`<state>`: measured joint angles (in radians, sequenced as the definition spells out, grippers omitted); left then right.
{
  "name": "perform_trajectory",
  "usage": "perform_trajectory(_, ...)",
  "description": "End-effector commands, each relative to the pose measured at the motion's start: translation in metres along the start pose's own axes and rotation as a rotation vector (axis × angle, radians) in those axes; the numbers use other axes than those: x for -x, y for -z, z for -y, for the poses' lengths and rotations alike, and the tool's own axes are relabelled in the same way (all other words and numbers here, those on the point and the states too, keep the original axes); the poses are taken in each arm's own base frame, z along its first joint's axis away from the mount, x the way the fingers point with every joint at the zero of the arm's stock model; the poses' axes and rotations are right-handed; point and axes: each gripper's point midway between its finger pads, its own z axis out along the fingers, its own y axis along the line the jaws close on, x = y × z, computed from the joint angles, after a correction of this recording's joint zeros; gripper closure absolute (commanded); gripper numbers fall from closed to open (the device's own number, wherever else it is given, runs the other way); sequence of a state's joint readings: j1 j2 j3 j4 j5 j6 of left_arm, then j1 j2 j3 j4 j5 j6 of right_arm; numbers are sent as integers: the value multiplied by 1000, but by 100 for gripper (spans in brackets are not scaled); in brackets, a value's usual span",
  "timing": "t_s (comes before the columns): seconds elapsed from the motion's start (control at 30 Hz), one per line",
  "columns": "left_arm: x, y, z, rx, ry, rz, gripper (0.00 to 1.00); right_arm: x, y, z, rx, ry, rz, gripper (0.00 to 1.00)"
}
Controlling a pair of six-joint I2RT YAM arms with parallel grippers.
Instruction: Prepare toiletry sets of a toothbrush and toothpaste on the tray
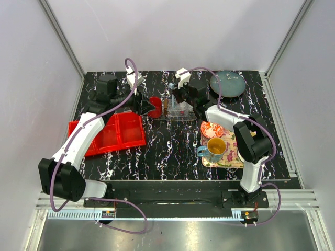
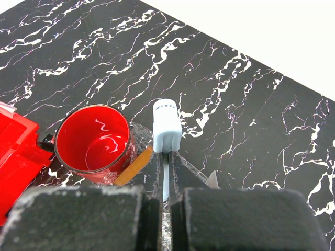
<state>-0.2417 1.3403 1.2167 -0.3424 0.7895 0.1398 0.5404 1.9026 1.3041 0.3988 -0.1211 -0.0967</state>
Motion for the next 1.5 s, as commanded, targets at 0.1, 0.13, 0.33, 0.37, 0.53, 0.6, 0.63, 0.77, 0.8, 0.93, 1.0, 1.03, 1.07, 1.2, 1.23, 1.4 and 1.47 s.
perform_trajectory(0.1,9,-1,0,-23,-29,37,38,6,-6,4,-16,4,52,100)
perform_trajectory(0.13,9,-1,0,-22,-28,37,38,5,-6,4,-16,4,52,100)
perform_trajectory(0.33,9,-1,0,-23,-26,37,38,3,-7,5,-18,10,51,100)
perform_trajectory(0.37,10,-1,0,-23,-28,37,38,4,-7,4,-16,11,53,100)
perform_trajectory(0.53,9,-1,-1,-27,-25,37,38,2,-8,4,-15,14,52,100)
perform_trajectory(0.6,10,-1,-1,-26,-27,39,38,2,-8,4,-15,20,53,100)
perform_trajectory(0.63,10,-1,-1,-28,-26,38,38,2,-8,4,-15,18,53,100)
perform_trajectory(0.77,11,-1,0,-28,-24,40,38,2,-7,4,-13,23,53,100)
perform_trajectory(0.8,10,-1,-1,-27,-23,38,38,2,-8,4,-13,24,52,100)
perform_trajectory(0.93,9,-1,-1,-28,-22,38,38,0,-8,3,-13,29,48,100)
perform_trajectory(1.0,9,0,-1,-28,-22,38,38,-1,-8,3,-12,32,47,100)
perform_trajectory(1.03,9,0,-1,-28,-22,38,38,-1,-8,3,-12,32,47,100)
perform_trajectory(1.07,9,0,-1,-28,-25,38,38,-2,-8,4,-15,33,45,100)
perform_trajectory(1.2,9,0,-1,-30,-22,38,38,-4,-10,2,-13,33,42,100)
perform_trajectory(1.23,9,0,-2,-29,-22,38,38,-5,-10,2,-13,33,41,100)
perform_trajectory(1.4,8,-1,-2,-29,-18,35,38,-8,-11,2,-10,32,33,100)
perform_trajectory(1.47,8,-1,-2,-32,-20,36,38,-8,-11,1,-10,32,32,100)
